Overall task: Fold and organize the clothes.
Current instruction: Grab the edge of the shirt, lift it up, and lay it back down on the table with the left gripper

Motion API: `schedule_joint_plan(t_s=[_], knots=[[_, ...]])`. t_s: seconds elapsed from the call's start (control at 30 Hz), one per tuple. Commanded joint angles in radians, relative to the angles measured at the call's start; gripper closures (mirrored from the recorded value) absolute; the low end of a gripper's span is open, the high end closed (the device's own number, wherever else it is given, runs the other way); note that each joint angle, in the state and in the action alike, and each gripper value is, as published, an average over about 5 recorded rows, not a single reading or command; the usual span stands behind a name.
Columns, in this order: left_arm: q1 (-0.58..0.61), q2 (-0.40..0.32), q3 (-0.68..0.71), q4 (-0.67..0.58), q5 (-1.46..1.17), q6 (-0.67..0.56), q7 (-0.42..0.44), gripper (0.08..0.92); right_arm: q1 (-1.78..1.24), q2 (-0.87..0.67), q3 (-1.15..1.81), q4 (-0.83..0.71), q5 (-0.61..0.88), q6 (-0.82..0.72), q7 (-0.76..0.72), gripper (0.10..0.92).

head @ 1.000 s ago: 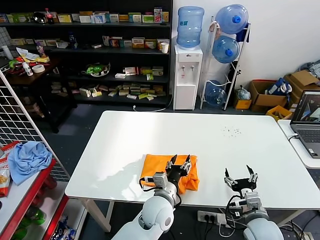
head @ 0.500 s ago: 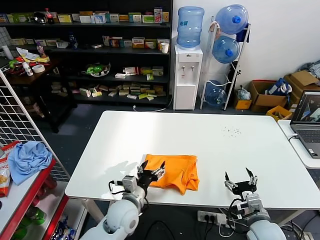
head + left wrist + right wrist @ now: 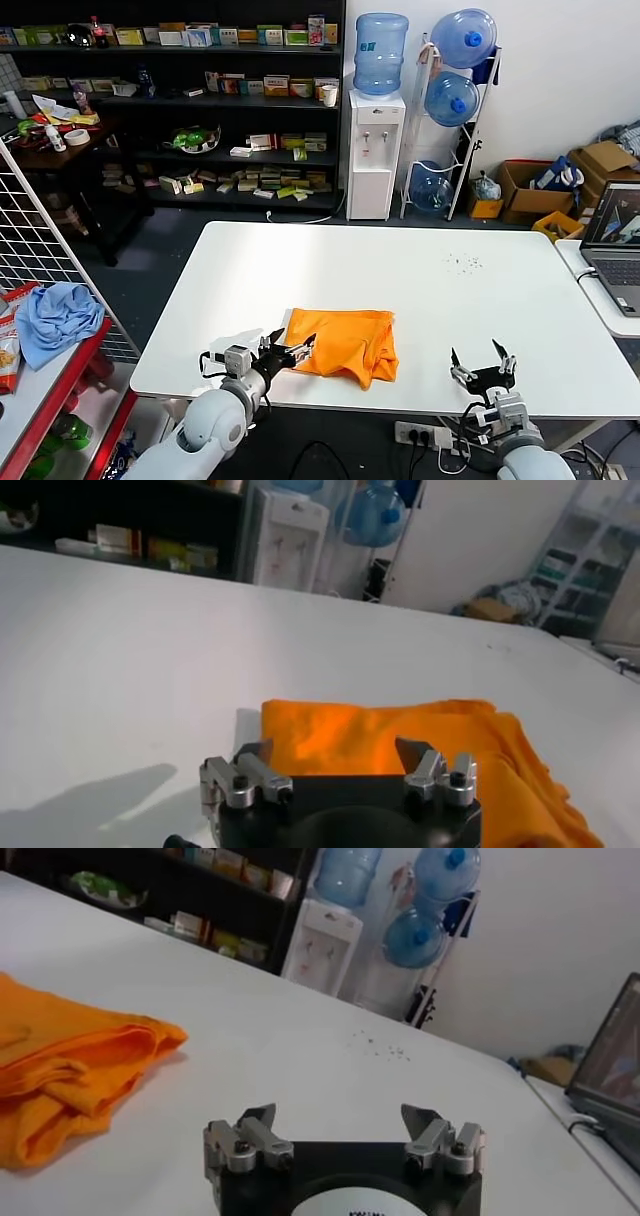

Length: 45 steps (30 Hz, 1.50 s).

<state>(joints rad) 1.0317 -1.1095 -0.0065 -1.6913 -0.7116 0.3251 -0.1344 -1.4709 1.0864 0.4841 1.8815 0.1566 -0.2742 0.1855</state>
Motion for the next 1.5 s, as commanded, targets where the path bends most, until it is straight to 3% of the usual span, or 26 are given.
schedule_joint_plan(t_s=[0.03,0.67,1.2,1.4,1.5], knots=[[-0.076,-0.001,-0.012,0.151,0.006,0.018,0.087,0.177,-0.005,-0.005,0.001,0.002,0.003,0.0,-0.003,0.203],[-0.091,-0.035,0.012,0.152,0.02,0.051,0.086,0.202,0.007,-0.013,-0.001,0.016,0.019,-0.009,-0.002,0.203],[-0.069,-0.033,0.013,0.097,0.008,0.061,0.056,0.665,0.017,-0.008,-0.006,0.034,0.02,-0.018,0.004,0.203],[-0.028,0.002,-0.026,0.044,-0.002,0.082,0.024,0.836,0.029,-0.009,-0.016,0.036,0.021,-0.02,0.005,0.203],[-0.007,0.029,-0.061,0.022,0.01,0.091,0.012,0.876,0.045,-0.01,-0.032,0.033,0.023,-0.022,0.005,0.203]])
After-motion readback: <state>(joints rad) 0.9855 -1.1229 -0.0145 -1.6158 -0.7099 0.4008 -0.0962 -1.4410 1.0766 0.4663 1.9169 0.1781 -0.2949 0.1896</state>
